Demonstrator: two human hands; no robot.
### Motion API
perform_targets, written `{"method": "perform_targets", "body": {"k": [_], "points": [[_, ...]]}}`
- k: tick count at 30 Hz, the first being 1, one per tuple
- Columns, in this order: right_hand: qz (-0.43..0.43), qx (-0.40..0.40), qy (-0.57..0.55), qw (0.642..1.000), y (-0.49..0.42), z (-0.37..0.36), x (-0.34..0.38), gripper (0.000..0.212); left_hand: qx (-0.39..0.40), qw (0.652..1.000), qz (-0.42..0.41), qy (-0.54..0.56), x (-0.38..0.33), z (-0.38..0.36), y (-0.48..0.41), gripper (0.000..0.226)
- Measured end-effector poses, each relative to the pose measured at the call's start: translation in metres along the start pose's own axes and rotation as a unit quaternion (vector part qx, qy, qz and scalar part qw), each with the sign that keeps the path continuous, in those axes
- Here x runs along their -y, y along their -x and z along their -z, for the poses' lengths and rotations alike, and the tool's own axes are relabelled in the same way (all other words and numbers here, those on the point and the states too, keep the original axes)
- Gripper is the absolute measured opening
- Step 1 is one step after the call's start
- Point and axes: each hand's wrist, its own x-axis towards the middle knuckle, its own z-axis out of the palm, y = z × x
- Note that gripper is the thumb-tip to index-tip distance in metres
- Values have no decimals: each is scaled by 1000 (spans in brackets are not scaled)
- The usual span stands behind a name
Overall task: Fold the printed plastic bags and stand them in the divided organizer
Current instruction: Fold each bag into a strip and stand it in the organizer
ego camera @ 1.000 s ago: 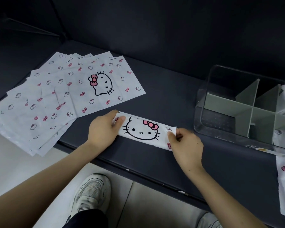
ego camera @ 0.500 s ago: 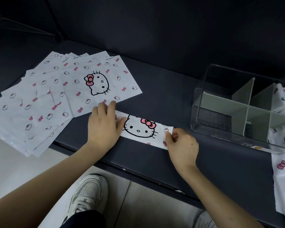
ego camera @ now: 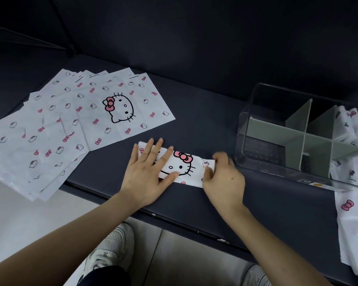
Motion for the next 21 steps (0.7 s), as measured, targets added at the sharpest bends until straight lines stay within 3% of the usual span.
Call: {"method": "perform_targets", "body": {"k": [2,3,7,13,17,21], "points": [[94,-54,71,992,1,0,7,41,-4,1000,1,6,-1,0,1,77],[139,-62,88,984,0,-3,9,43,-6,1000,3,11,-1,0,1,79],[234,79,109,963,2,-20,10,48,-13,1000,-2,15,-2,0,0,79],[186,157,120,962,17,-13,-15,58,4,1000,-22,9,2,2,-2,83],[168,120,112,972,30,-4,-20,56,7,999,-53,9,8,4,-6,86],[111,72,22,991,22,10,-13,48,11,988,-153,-13,25,7,-13,78]]}}
